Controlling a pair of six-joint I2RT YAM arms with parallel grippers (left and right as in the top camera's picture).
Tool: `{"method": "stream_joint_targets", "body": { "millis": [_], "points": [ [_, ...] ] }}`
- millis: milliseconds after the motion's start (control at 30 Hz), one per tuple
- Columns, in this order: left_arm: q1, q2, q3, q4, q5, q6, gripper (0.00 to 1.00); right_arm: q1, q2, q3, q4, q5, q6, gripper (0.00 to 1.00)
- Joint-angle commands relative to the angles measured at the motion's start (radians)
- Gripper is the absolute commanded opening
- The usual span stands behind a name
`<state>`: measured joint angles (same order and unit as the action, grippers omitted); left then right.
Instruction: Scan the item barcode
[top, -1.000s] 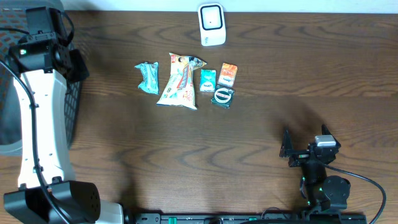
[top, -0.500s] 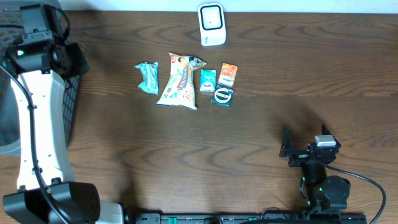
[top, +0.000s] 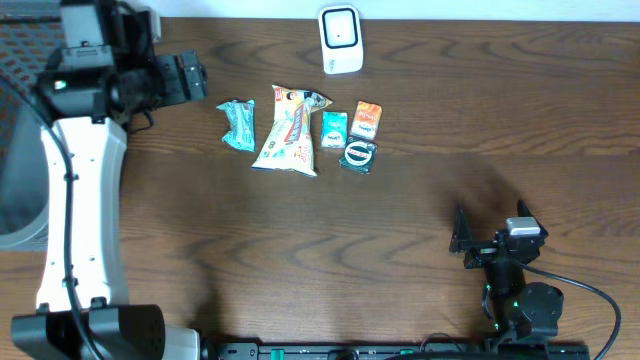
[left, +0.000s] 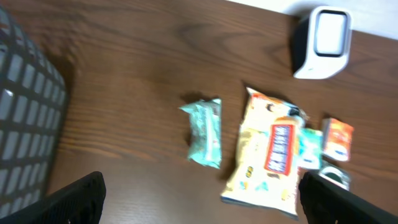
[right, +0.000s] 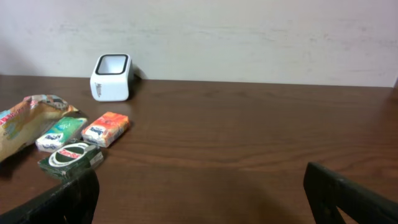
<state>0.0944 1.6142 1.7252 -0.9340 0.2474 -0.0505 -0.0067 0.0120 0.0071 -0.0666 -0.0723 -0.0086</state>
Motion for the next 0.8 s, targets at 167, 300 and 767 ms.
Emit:
{"method": "stream_joint_targets", "body": {
  "millis": [167,300,767],
  "points": [
    [-0.037,0.113,-0.005,0.079,-0.155,0.013,0.98,0.008,-0.005,-0.002,-0.004,0.003,0.0,0.99],
    [-0.037,0.12,-0.005,0.076,-0.155,0.013,0.98,0.008,-0.005,-0.002,-0.004,0.003,0.0,0.99],
    [-0.037,0.12,-0.005,0.008,-0.154,0.014,0.98,0.008,-0.005,-0.002,-0.005,0.018,0.0,0.99]
  ]
}}
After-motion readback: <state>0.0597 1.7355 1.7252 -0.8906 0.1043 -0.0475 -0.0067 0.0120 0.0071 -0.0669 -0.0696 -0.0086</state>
